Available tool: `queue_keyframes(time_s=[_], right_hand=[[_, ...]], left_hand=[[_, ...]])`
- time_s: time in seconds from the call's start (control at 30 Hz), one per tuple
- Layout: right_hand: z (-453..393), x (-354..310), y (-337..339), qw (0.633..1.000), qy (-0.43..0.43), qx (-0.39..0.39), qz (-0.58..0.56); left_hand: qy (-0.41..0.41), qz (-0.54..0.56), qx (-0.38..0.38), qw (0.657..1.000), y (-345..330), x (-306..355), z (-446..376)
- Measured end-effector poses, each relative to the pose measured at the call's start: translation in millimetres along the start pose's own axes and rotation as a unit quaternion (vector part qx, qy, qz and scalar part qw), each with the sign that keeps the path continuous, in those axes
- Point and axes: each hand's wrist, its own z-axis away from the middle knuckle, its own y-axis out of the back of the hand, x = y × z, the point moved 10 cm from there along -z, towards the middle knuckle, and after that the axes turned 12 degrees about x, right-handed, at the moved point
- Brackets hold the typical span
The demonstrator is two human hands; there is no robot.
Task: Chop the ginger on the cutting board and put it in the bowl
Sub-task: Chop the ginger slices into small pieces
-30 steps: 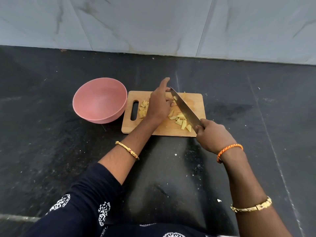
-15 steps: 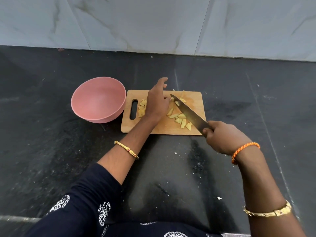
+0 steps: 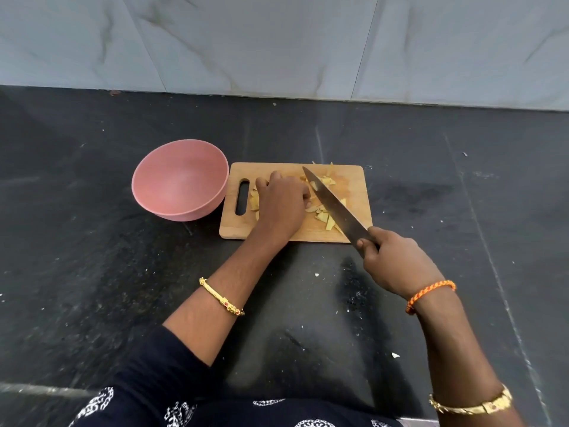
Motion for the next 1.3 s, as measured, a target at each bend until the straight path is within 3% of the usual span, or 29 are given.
queue_keyframes(time_s=[0.27, 0.63, 0.77, 0.9, 1.3], right_hand=[[-9, -14, -4, 0.998, 0.010, -0.056, 0.014], [-5, -15, 0, 0.991, 0.000, -0.118, 0.059], [1, -4, 20, 0.990, -0.001, -0.105, 0.092], [-2, -4, 34, 0.997, 0.001, -0.065, 0.050], [-9, -19, 2, 0.997, 0.013, -0.062, 0.041]], left_hand=[[0.027, 0.076, 0.069, 0.994, 10, -11, 3], [0.100, 0.079, 0.122, 0.984, 9, -22, 11], [0.122, 0.107, 0.127, 0.979, 6, -25, 12], [0.134, 0.126, 0.118, 0.976, 3, -26, 11], [0.175, 0.147, 0.153, 0.961, 4, -35, 15]])
